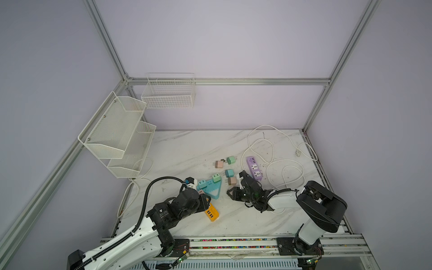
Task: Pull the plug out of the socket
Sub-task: 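Carry the pink adapter away with the right gripper while the left releases the strip, then set the pink adapter on the table and open the right gripper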
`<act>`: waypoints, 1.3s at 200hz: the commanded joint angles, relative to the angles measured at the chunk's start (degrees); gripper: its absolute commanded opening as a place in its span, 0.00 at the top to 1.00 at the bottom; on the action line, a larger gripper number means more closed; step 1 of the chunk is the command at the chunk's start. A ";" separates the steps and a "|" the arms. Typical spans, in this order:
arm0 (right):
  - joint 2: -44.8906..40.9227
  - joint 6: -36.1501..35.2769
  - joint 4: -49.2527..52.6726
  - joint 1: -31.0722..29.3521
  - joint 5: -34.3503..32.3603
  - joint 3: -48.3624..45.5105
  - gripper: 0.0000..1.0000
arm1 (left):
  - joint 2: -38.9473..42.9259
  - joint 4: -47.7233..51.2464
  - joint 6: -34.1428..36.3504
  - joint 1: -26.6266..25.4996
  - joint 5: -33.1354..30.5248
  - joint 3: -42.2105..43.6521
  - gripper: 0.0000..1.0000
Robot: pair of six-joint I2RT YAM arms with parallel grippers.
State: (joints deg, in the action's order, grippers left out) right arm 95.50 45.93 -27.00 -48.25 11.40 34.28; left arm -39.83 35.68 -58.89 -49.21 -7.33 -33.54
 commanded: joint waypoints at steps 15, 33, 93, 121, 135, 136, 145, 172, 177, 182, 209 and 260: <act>1.88 1.33 -2.53 0.34 -0.96 0.01 0.78 | 2.98 -1.21 1.50 -0.16 -1.83 -1.26 0.53; 1.56 1.64 -2.31 0.35 -1.55 -0.43 0.71 | 3.27 -0.18 2.17 -0.11 -1.74 -1.87 0.52; -1.88 -0.45 4.24 0.35 -5.10 -0.20 0.51 | 3.35 0.92 3.00 -0.10 -1.48 -1.99 0.51; -3.53 -0.79 6.06 0.35 -5.89 -0.59 0.45 | 4.13 0.77 3.16 -0.10 -2.25 -1.50 0.51; -4.28 -1.00 7.59 0.35 -6.58 -0.33 0.43 | 4.64 1.21 3.48 -0.14 -2.25 -1.79 0.50; -4.32 -1.01 7.71 0.35 -6.71 -0.26 0.42 | 4.70 1.26 3.50 -0.07 -2.20 -1.79 0.50; -4.83 -1.30 9.56 0.35 -7.59 0.46 0.41 | 5.08 1.69 3.62 -0.10 -2.66 -1.79 0.50; -6.72 -2.57 12.87 0.37 -8.21 1.29 0.37 | 6.13 3.38 3.96 -0.10 -4.45 -1.76 0.50; -6.98 -2.91 13.68 0.31 -8.40 1.52 0.37 | 6.37 3.80 4.08 -0.03 -4.57 -1.96 0.50; -7.23 -3.18 14.46 0.28 -8.42 1.94 0.36 | 6.52 4.19 4.30 -0.01 -4.58 -2.13 0.50; -8.32 -5.00 18.86 -0.72 -9.83 3.99 0.34 | 7.79 6.94 4.66 -0.01 -6.57 -2.32 0.48; -10.86 -8.14 28.33 -6.62 -16.47 10.35 0.33 | 10.64 13.07 2.62 0.17 -9.75 -1.99 0.47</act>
State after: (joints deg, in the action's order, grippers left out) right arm 86.15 40.47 -6.22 -51.64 0.45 40.16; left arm -31.09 45.08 -55.92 -49.19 -13.47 -33.54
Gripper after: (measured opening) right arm 0.673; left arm 0.527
